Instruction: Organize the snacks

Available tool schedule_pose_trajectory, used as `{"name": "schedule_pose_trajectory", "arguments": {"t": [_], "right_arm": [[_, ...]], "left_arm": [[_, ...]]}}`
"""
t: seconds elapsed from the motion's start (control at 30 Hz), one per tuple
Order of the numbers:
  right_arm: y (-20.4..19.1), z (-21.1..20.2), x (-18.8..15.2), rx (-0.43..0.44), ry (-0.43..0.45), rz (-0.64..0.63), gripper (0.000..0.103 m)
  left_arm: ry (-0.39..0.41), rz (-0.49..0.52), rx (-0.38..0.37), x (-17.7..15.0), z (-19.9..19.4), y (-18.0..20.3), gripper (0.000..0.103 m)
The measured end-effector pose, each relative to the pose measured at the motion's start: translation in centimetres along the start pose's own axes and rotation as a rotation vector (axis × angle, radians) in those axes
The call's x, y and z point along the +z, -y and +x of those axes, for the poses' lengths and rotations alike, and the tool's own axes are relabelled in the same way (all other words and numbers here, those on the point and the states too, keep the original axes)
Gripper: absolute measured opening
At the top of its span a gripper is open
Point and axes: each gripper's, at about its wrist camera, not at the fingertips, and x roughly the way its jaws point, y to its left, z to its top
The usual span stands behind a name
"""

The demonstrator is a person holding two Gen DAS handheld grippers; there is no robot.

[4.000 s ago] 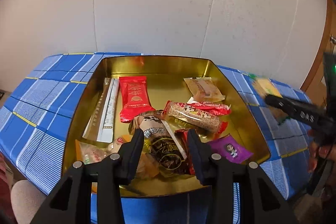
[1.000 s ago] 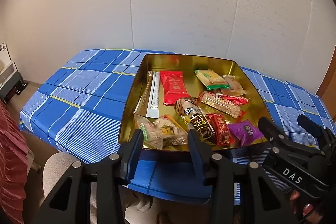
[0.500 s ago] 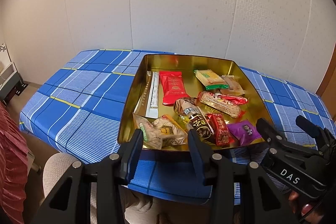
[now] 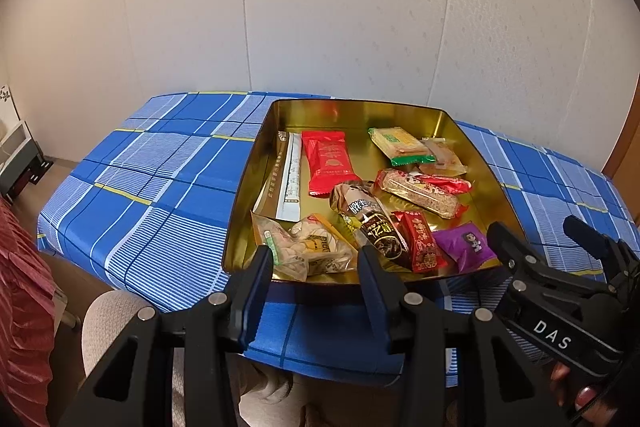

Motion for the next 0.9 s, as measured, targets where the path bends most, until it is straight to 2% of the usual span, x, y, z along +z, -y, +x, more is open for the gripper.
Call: {"name": "schedule_pose_trajectory", "arguments": {"t": [0.4,0.63,0.9], "right_arm": [[-0.14,0.17,-0.08,-0.001,-0.008,0.002,0.103],[0.03,0.2,-0.06,-0.001,-0.009,0.008,0.103],[0.55,0.44,-0.19,-0.002,-0.016,0.02,0.103]], "left_arm": [[-0.011,0.018,-0.004,-0.09,0.07,0.15,0.044],[-0.048,-0.013,-0.051,0.0,0.3,-0.15,0.044],[-0.043,-0.014,-0.021,-0.18,0.46,-0.08,0.044]]}}
